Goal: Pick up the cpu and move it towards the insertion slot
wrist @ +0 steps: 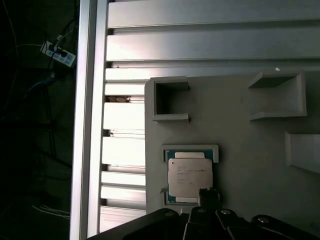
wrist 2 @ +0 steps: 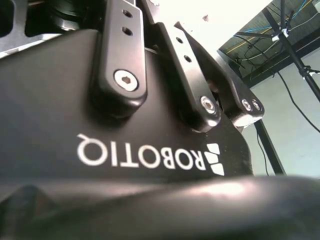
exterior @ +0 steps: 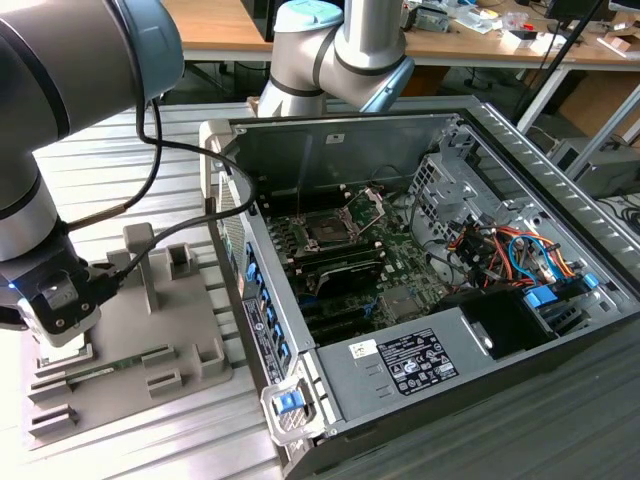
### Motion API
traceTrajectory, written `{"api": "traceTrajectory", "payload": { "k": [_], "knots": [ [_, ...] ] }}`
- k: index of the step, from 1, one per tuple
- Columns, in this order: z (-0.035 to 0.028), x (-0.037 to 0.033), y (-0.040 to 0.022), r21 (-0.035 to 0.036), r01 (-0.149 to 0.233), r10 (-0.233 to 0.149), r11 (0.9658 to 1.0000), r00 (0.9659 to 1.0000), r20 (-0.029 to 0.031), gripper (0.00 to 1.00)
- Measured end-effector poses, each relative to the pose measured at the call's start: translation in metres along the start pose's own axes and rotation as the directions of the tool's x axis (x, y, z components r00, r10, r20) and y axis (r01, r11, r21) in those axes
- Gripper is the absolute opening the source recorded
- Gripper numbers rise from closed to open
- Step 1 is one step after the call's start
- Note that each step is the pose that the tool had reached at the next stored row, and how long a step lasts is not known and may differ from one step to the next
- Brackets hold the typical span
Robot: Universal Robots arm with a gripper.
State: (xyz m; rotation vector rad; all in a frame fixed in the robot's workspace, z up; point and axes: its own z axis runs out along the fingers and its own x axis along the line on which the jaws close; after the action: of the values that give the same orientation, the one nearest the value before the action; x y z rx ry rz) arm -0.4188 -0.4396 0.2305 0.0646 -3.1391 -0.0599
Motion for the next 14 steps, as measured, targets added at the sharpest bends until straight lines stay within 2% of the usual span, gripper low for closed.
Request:
{"api": "traceTrajectory", "payload": {
  "k": [5,14],
  "knots": [
    [0.0022,0.0000,-0.0001,0.0000,0.025,-0.025,0.9997,0.9997,-0.0009,0.11],
    [0.0050,0.0009,-0.0002,0.0001,0.025,-0.025,0.9997,0.9997,-0.0011,0.11]
  ]
}}
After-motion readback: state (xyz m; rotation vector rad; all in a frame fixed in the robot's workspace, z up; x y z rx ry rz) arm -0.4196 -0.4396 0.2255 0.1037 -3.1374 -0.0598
